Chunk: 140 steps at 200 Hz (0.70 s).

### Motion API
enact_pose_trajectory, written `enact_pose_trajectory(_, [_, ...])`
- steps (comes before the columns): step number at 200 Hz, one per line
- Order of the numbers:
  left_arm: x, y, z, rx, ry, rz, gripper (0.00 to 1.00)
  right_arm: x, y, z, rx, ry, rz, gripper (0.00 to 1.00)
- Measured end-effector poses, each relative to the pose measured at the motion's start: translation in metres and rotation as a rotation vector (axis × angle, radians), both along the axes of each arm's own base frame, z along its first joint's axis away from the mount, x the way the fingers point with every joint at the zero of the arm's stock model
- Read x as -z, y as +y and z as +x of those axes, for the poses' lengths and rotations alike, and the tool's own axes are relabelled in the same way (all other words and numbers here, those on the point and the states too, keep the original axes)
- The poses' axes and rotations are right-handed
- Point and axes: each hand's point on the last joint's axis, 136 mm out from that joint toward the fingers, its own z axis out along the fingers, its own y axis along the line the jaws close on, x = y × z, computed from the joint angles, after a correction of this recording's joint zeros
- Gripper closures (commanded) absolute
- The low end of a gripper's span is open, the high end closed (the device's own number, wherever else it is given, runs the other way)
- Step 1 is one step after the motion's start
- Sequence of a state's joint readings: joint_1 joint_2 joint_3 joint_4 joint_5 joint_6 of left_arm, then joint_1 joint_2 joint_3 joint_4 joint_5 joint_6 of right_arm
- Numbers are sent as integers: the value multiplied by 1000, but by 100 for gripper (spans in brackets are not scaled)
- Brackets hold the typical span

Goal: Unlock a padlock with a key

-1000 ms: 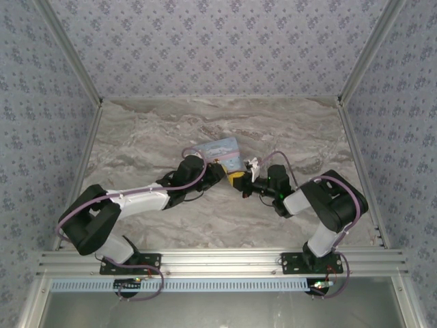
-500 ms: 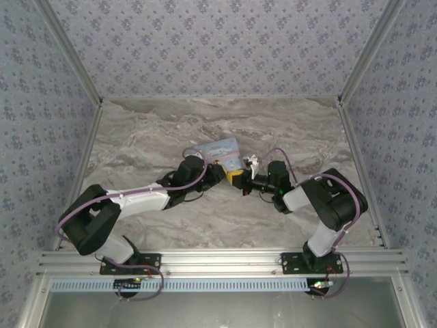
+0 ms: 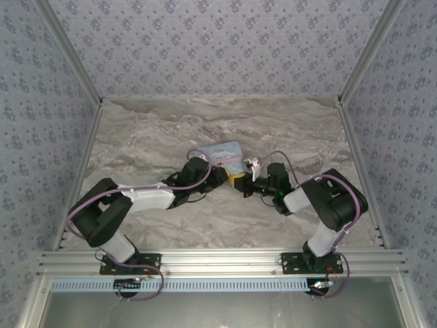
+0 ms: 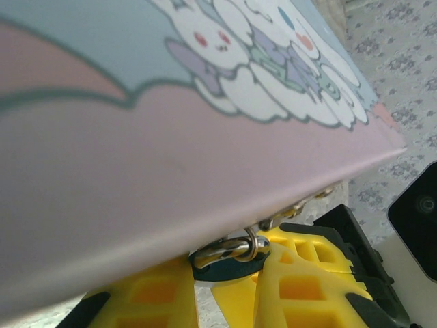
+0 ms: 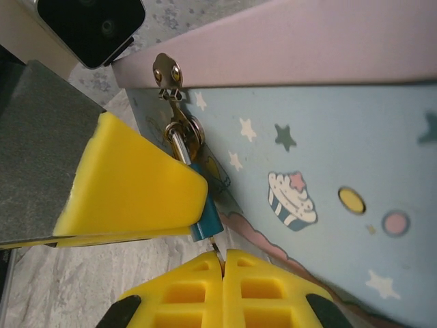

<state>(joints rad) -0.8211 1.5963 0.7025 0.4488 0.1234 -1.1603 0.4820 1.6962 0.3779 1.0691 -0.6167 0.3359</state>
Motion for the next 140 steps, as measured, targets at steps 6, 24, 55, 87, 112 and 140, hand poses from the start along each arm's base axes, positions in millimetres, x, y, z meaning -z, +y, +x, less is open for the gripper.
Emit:
enact_pose_trajectory(6, [2,-1,0,3,5,3,83,3,-1,-1,4,7,-4,100])
enact_pose_trajectory(24, [11,-5,-2,21,20,12,81,12,-5,-4,20,33,-14,100])
enact_pose_trajectory(55, [20,-10,-2,44,35,17,68,21,-10,-6,39,66,-21,100])
enact_pose_trajectory(87, [22,-9,1,40,26,27,55,29,-17,-3,76,114,-38,100])
enact_pose_trajectory(112, [22,-6,5,32,11,36,48,35,-21,-4,107,156,-48,100])
enact_pose_trajectory(140, [12,-4,5,31,-14,28,42,31,-22,-6,124,181,-43,100])
